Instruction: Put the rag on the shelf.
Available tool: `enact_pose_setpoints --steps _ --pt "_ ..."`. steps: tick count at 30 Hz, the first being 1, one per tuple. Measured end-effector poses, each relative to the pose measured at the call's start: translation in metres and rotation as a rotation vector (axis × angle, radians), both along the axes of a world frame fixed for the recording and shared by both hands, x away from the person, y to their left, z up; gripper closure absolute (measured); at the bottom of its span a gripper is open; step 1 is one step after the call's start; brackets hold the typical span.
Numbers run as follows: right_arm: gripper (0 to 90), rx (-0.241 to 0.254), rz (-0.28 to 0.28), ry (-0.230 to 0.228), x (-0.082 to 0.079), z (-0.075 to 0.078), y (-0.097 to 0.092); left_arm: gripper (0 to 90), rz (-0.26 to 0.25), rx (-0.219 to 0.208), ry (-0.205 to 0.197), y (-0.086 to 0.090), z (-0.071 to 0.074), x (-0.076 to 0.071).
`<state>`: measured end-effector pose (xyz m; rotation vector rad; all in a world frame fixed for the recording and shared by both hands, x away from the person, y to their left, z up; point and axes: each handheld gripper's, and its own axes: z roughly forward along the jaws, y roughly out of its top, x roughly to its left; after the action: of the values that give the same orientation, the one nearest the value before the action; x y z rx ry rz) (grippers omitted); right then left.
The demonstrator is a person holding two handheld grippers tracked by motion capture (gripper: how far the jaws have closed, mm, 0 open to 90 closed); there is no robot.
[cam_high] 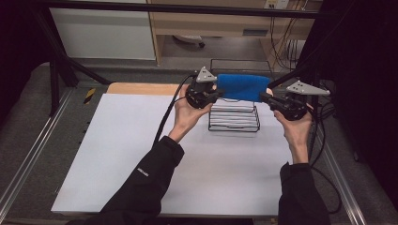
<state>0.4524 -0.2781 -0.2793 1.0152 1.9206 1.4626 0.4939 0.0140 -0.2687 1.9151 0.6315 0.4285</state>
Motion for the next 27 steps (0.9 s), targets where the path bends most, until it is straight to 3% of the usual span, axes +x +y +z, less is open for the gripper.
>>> enact_pose_setpoints --steps 4,12,15,20,23,27 --pt "90.0 -0.023 -0.069 0.013 0.006 -0.012 -0.004 89.5 -0.001 -0.013 0.007 -0.001 -0.005 0.002" --pt "86.8 -0.017 -0.06 -0.015 -0.001 -0.011 -0.006 85.7 -0.013 -0.005 -0.005 0.007 -0.005 -0.002" --pt "77.6 -0.008 -0.041 -0.021 -0.008 -0.006 -0.006 81.3 -0.014 0.004 -0.014 0.015 -0.002 -0.007" --pt "62.2 0.029 -0.02 -0.011 -0.022 -0.002 -0.007 69.7 -0.016 0.024 0.008 0.031 -0.003 -0.015" --pt "51.1 0.02 -0.014 0.003 -0.028 -0.003 -0.004 61.2 -0.008 0.056 0.024 0.042 -0.009 -0.021" --pt "39.3 0.045 0.006 0.016 -0.036 -0.008 -0.002 51.5 0.012 0.089 0.037 0.058 -0.02 -0.027"
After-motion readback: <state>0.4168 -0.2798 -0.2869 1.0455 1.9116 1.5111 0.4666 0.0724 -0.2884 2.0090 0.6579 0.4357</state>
